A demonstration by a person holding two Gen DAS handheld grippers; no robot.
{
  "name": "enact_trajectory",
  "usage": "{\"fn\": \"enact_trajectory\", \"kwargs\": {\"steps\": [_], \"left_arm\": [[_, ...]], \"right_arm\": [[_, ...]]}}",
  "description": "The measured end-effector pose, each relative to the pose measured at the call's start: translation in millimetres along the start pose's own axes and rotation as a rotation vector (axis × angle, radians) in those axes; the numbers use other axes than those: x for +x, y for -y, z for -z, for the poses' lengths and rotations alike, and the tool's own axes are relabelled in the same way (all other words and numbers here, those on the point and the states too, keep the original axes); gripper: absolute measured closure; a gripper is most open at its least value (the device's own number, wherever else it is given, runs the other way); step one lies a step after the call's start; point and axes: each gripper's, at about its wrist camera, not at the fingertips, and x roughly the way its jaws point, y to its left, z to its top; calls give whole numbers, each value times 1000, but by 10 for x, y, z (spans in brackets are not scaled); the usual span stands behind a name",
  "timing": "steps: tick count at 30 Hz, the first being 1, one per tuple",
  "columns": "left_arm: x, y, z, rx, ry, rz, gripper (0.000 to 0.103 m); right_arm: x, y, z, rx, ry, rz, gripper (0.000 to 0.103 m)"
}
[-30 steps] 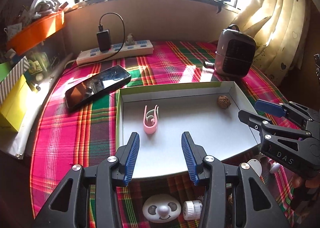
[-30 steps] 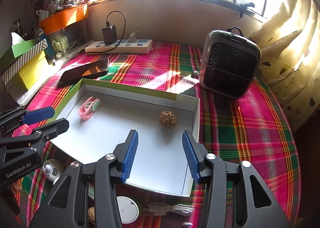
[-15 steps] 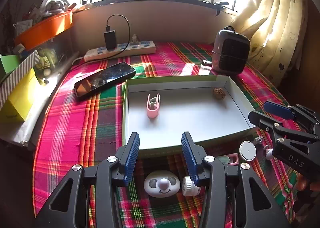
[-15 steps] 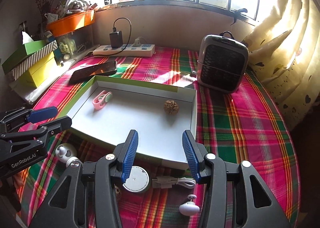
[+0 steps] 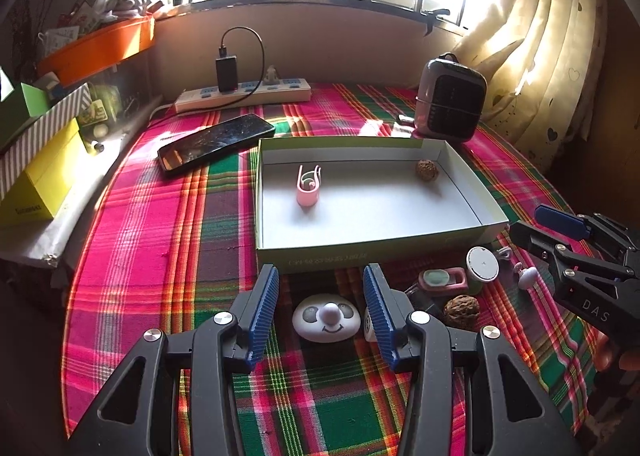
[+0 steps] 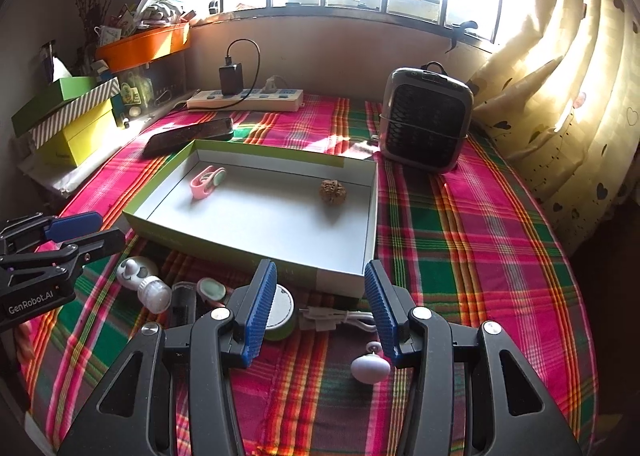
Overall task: Organize objects
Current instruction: 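Withdraw both grippers from the box toward the remaining objects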
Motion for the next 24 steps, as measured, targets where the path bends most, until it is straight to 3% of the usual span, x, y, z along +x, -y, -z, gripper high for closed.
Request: {"fn": "enact_trajectory", "kwargs": {"steps": [15, 24], "left_arm": [[45, -226, 229, -51, -33, 114, 56], [188, -234, 277, -61, -77, 126, 56]], "right_arm": [[-134, 226, 306, 64, -15, 52, 51], [-153, 347, 429, 95, -32, 72, 50]]}}
